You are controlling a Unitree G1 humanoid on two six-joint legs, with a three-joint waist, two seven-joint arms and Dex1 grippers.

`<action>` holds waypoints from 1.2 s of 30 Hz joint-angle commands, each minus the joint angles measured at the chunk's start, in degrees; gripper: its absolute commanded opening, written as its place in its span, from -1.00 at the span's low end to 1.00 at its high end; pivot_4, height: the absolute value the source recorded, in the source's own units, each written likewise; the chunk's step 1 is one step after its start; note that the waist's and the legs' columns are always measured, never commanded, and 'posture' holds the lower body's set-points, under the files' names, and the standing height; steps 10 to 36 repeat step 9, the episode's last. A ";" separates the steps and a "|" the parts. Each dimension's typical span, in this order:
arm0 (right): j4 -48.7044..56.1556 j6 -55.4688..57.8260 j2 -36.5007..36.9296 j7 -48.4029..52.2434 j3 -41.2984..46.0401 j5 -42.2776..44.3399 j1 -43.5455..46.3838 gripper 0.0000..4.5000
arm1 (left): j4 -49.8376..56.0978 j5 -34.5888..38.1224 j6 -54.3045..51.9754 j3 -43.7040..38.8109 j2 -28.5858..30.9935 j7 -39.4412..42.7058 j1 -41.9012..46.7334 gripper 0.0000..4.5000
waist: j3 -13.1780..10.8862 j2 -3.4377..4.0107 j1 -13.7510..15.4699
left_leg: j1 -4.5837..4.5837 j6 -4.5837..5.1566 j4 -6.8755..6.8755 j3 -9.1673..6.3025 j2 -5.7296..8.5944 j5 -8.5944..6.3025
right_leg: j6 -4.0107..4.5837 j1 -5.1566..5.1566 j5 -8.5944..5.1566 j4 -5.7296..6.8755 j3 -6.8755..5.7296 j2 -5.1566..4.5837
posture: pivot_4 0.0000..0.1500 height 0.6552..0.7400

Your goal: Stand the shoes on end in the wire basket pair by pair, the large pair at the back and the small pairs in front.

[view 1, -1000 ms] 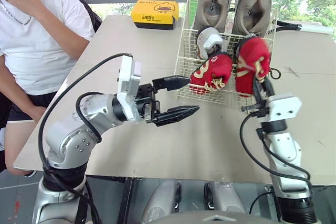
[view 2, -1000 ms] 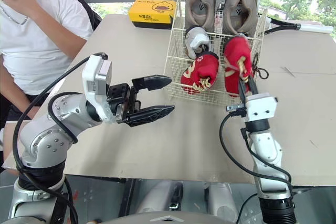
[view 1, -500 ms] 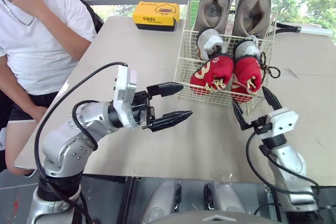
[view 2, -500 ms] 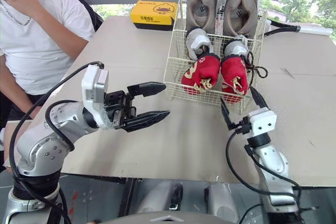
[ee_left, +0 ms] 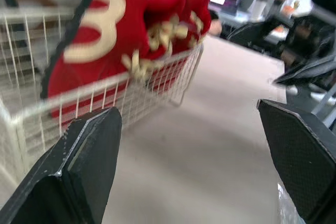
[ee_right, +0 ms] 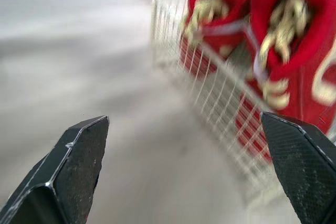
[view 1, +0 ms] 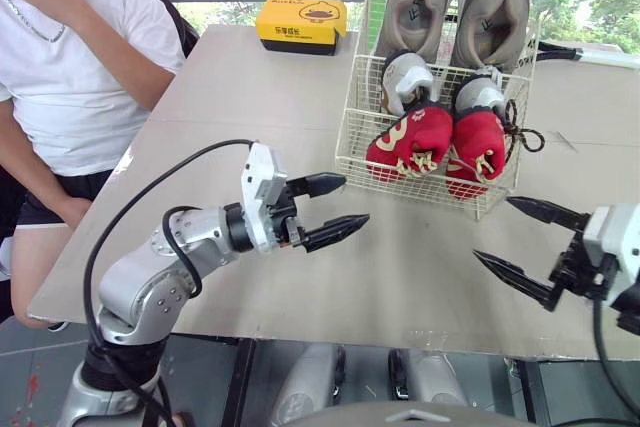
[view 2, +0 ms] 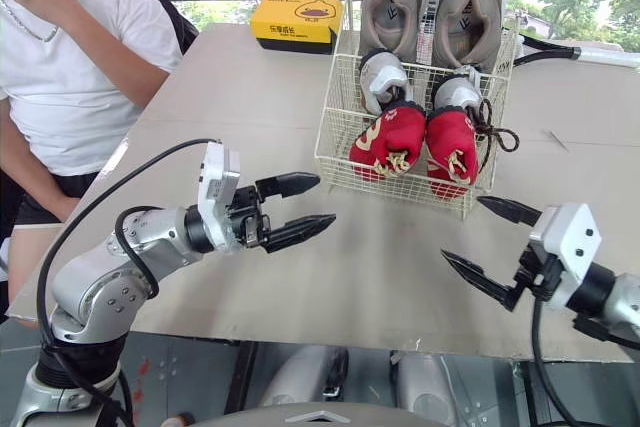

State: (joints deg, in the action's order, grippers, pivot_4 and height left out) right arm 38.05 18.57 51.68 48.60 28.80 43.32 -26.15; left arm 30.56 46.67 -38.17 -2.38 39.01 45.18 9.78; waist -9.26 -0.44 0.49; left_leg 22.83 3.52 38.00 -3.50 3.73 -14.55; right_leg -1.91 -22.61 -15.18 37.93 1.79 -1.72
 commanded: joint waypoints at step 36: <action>-7.58 -4.06 -4.00 8.77 9.01 -7.01 -5.47 0.99 | 2.20 -2.89 5.78 -9.78 10.21 11.72 -15.04 1.00 | 0.00 0.09 0.75 | 0.01 0.03 -0.52 0.04 0.01 -0.05 | 0.10 -0.06 -0.06 -0.33 -0.01 -0.15 | 1.00 1.00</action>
